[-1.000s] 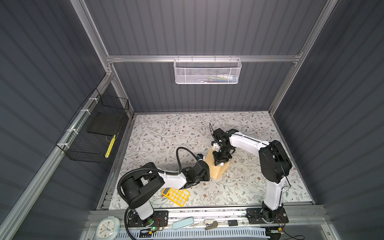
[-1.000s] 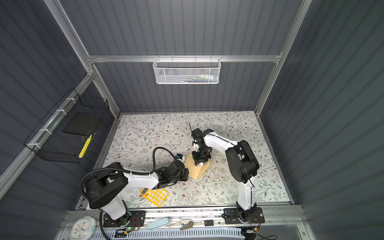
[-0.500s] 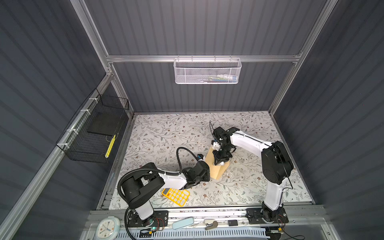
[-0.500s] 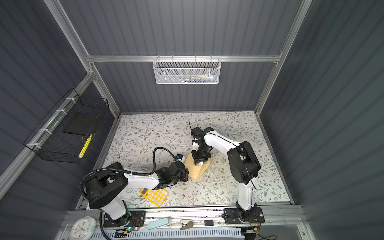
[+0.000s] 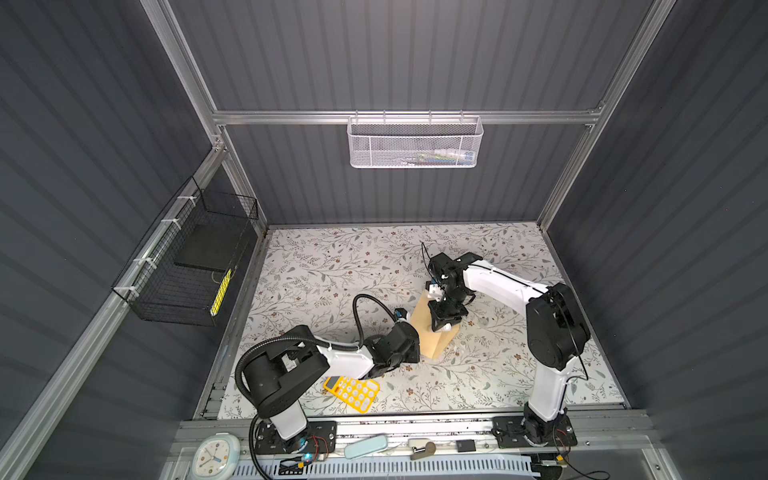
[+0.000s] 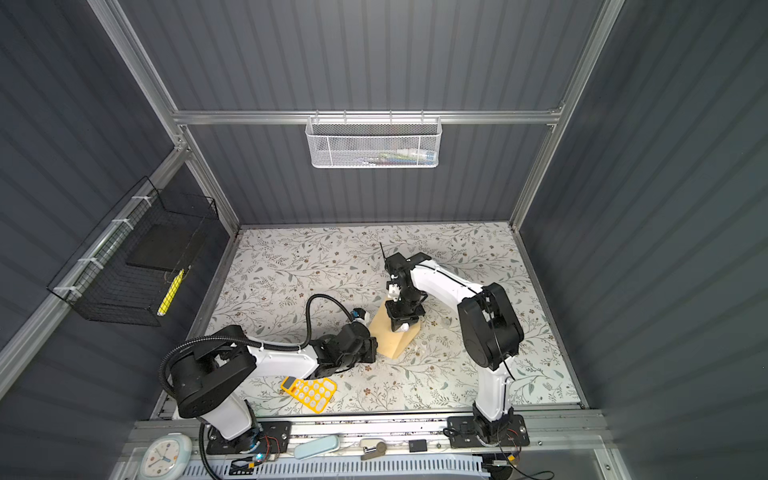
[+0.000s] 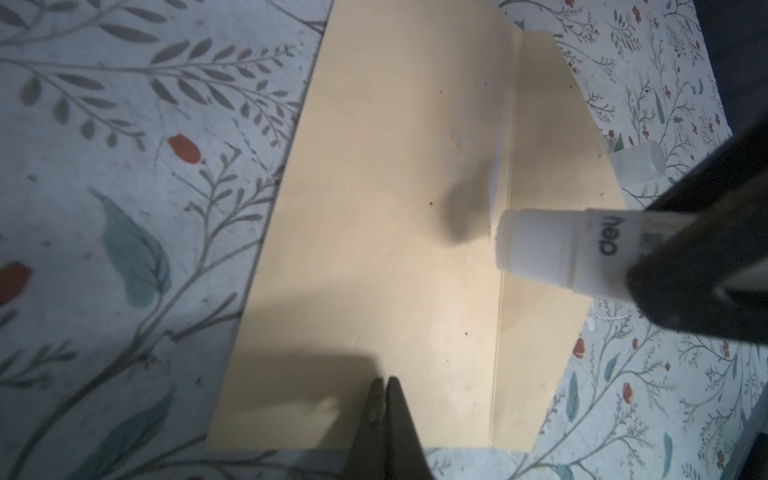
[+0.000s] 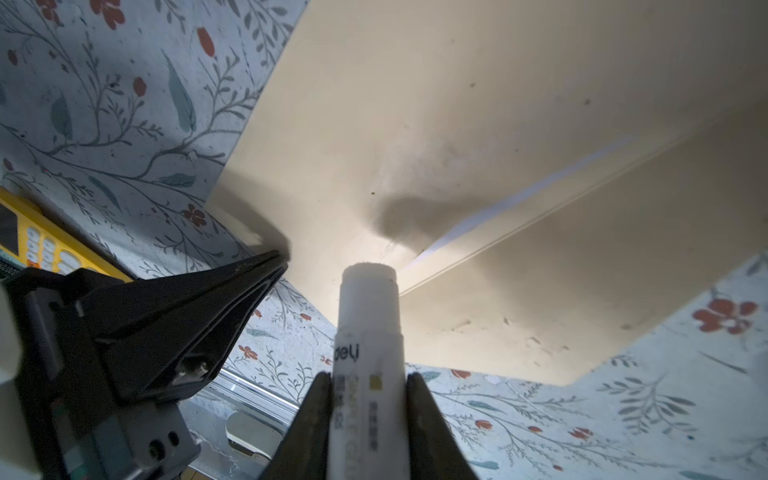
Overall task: Place the letter into the envelope and seal it
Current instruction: 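Lift the glue stick off the envelope with the right gripper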
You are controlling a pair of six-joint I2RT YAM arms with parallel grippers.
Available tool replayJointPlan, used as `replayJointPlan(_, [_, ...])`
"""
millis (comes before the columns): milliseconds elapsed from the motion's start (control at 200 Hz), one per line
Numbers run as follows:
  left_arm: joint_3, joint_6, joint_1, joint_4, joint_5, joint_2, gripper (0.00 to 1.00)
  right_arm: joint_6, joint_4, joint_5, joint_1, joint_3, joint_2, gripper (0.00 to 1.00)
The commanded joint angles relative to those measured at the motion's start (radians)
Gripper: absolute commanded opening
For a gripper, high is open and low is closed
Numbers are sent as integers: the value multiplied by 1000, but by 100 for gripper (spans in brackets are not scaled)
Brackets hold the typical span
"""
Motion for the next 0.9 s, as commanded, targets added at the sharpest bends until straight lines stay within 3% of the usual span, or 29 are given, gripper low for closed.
replayJointPlan(0, [-28, -10, -4, -47, -23, 12, 7, -3, 0, -16, 0, -26, 26, 0])
replayJointPlan(896, [-36, -20, -4, -17, -25, 32, 7, 11, 36, -152, 80, -152, -13, 0])
